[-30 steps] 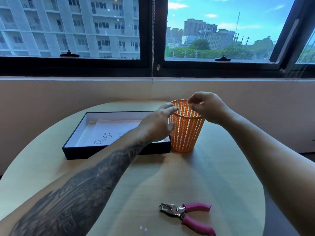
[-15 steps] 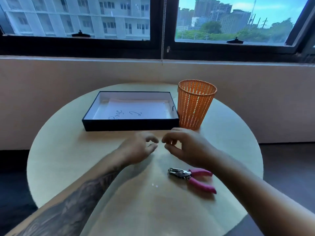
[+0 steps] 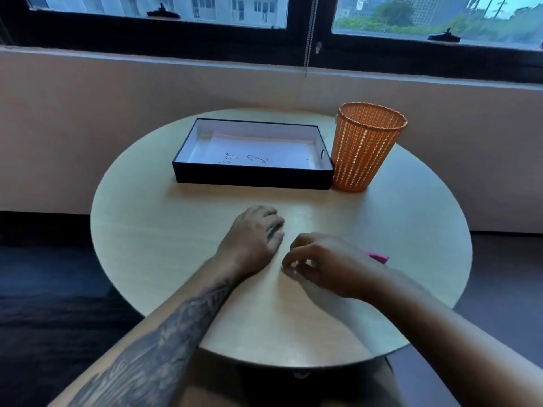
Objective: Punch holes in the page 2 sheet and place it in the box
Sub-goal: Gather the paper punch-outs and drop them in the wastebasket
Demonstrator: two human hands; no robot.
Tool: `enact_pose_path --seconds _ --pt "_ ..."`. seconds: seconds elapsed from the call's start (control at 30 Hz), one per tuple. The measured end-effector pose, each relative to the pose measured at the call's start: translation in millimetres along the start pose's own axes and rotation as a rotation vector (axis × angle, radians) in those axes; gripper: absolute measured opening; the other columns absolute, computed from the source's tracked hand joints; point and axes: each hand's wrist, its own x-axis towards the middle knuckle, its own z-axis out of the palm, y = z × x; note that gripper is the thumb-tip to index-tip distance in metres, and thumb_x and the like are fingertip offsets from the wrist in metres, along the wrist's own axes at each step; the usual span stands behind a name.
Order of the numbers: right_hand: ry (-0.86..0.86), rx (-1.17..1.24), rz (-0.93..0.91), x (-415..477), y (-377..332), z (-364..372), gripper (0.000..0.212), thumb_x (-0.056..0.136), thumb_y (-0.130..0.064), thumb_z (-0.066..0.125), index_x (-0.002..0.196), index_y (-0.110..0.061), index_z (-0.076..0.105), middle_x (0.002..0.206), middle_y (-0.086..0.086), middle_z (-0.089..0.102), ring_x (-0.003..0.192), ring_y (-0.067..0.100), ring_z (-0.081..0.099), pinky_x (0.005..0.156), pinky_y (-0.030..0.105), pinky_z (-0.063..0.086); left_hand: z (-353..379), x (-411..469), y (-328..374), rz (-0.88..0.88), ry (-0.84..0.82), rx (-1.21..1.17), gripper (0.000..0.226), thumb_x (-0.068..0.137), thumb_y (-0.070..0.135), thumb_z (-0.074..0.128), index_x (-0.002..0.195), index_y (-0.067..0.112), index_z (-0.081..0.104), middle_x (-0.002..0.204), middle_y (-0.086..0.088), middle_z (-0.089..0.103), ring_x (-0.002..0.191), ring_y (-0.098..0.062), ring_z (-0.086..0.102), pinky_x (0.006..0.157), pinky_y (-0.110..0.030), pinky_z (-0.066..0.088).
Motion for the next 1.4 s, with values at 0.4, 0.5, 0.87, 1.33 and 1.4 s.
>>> enact_pose_path --seconds 0.4,0.5,0.87,1.33,1.4 --pt "-0.072 0.051 0.046 3.6 4.2 -2.5 0.012 0.091 -0.025 0.069 0.098 -0.033 0.075 0.106 -0.017 0.067 0.091 0.005 0.061 0.078 0.035 0.056 1.6 -0.1 -2.4 0.002 0.018 0.009 0.031 0.095 0.035 0.054 0.121 0.022 0.067 0.136 0.002 0.059 0.129 -0.016 0.045 0.108 -0.034 0.032" --pt "-0.081 0.043 0.038 3.7 2.9 -4.7 0.013 0.092 -0.027 0.068 0.101 -0.033 0.075 0.107 -0.017 0.067 0.088 0.002 0.061 0.076 0.03 0.055 2.2 0.3 -3.2 0.003 0.016 0.013 0.032 0.095 0.036 0.053 0.121 0.024 0.066 0.136 0.003 0.058 0.129 -0.016 0.045 0.109 -0.035 0.033" --pt "-0.093 -0.082 -0.06 8.9 4.2 -6.9 0.009 0.093 -0.025 0.068 0.098 -0.032 0.072 0.104 -0.015 0.069 0.085 0.004 0.061 0.068 0.015 0.042 3.2 1.3 -4.3 0.004 0.018 0.018 0.032 0.095 0.037 0.053 0.121 0.024 0.066 0.137 0.004 0.058 0.131 -0.016 0.045 0.109 -0.036 0.032" --pt "-0.077 -0.158 0.013 4.5 -5.7 -2.8 0.017 0.096 -0.032 0.061 0.097 -0.023 0.075 0.109 -0.012 0.07 0.086 0.008 0.066 0.071 0.021 0.048 3.8 1.4 -5.3 0.007 0.024 0.011 0.032 0.095 0.037 0.054 0.12 0.023 0.067 0.136 0.002 0.059 0.13 -0.016 0.046 0.109 -0.038 0.034" --pt "-0.018 -0.238 0.009 1.6 -11.4 2.4 0.02 0.096 -0.032 0.057 0.096 -0.025 0.075 0.106 -0.012 0.071 0.086 0.011 0.067 0.074 0.026 0.05 4.1 1.3 -5.6 0.006 0.024 0.003 0.031 0.094 0.036 0.054 0.118 0.023 0.067 0.136 0.002 0.059 0.13 -0.017 0.046 0.109 -0.039 0.035"
